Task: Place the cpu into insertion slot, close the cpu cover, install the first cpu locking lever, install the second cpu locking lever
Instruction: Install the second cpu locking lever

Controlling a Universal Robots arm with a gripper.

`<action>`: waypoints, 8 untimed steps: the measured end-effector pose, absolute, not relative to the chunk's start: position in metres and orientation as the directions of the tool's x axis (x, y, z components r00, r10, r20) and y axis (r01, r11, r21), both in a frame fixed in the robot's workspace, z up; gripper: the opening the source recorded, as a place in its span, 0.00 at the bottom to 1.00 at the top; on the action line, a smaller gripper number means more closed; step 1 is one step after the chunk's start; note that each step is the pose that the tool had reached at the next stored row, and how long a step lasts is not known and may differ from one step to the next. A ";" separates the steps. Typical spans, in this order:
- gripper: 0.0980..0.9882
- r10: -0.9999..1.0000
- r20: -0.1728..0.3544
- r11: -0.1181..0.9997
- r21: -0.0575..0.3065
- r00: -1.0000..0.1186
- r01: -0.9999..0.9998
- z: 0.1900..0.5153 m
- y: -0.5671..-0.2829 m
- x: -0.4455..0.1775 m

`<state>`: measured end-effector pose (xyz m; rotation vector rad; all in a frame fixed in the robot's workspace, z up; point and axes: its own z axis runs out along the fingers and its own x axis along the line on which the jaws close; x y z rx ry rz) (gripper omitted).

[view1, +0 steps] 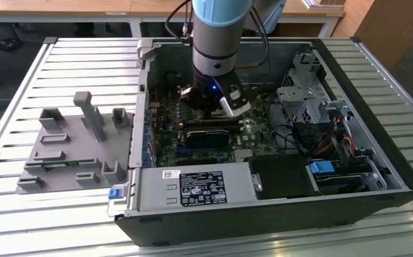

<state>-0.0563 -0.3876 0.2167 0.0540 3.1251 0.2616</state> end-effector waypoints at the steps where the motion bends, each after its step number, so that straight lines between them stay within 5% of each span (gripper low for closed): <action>1: 0.01 0.035 -0.002 0.985 0.170 -0.999 0.034 0.217 -0.388 -0.057; 8: 0.01 0.035 -0.001 0.981 0.189 -0.999 0.034 0.210 -0.389 -0.059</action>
